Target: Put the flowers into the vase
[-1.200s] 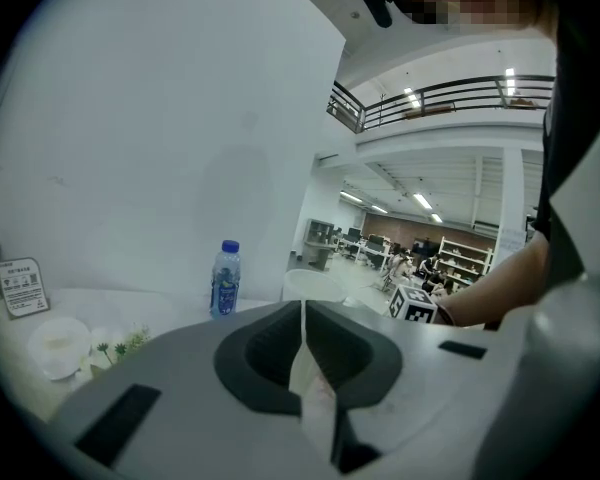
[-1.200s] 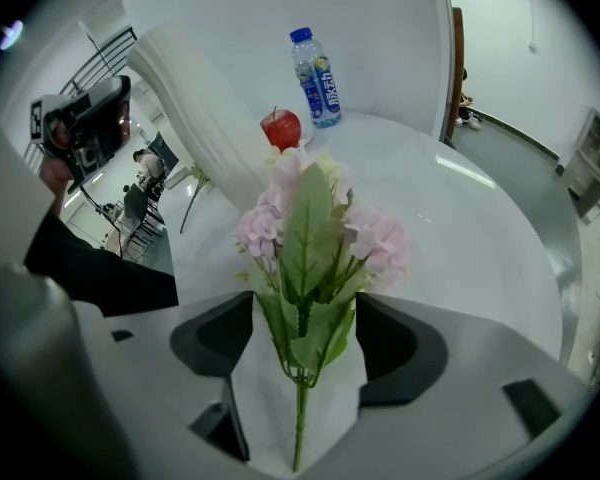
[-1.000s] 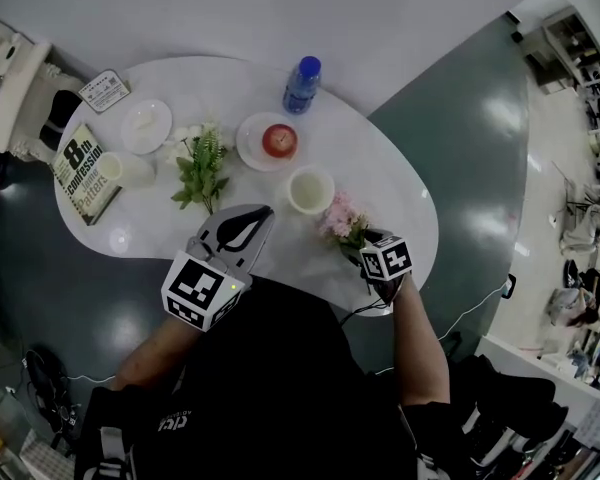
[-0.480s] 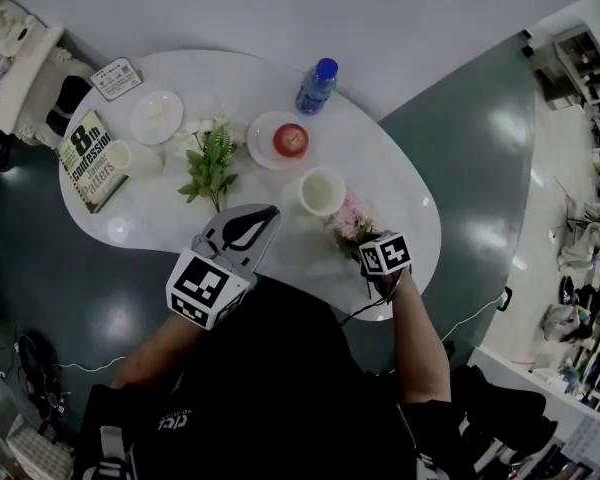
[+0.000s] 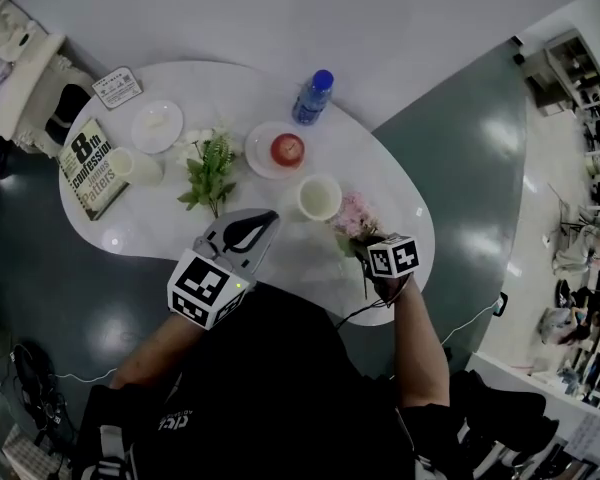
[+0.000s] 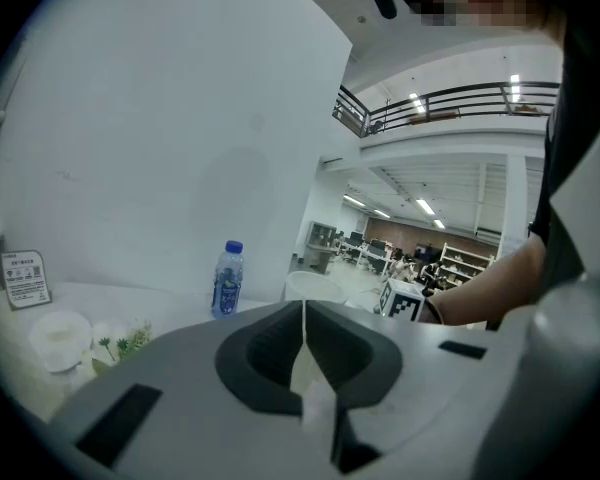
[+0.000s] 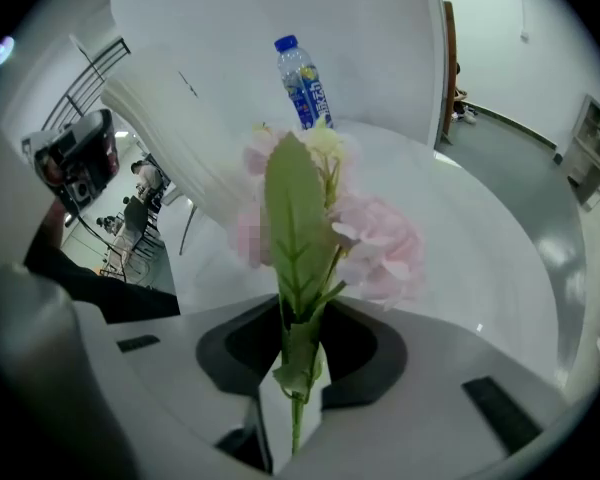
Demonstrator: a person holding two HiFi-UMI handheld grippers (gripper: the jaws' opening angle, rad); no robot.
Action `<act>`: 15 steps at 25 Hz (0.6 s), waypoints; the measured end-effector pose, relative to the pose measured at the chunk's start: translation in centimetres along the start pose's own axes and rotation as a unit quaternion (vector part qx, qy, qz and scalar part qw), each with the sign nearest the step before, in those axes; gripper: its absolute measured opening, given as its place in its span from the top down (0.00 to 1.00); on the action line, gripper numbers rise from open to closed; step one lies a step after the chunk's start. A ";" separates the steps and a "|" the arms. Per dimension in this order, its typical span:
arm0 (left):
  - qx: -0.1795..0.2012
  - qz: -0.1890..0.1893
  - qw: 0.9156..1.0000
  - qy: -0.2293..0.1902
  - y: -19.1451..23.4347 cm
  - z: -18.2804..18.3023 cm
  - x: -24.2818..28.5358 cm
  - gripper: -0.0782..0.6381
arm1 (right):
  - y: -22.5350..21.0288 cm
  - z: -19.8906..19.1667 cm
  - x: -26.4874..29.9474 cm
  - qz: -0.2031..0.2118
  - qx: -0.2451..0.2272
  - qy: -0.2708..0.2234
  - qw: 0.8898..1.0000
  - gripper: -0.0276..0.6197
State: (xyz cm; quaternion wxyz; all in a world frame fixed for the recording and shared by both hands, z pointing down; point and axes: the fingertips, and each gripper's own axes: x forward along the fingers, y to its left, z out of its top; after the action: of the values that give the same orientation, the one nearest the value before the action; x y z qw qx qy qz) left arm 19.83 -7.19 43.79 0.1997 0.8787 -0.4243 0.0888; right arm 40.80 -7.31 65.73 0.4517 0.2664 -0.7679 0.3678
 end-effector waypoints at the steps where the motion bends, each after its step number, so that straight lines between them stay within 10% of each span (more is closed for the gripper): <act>1: 0.001 -0.002 1.000 0.000 0.0 0.0 0.0 0.87 | 0.1 0.7 -0.5 0.002 0.002 -0.016 1.000 0.79; 15: 0.026 -0.025 0.999 0.015 -0.8 0.2 0.4 0.87 | 3.2 11.3 -10.8 -0.016 -0.044 -0.222 0.974 0.80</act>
State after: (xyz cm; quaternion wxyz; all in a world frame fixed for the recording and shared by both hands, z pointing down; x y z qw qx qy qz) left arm 20.70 -7.17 43.54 0.1853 0.8927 -0.3964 0.1074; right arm 37.69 -13.68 51.49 0.2868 0.3334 -0.8603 0.2578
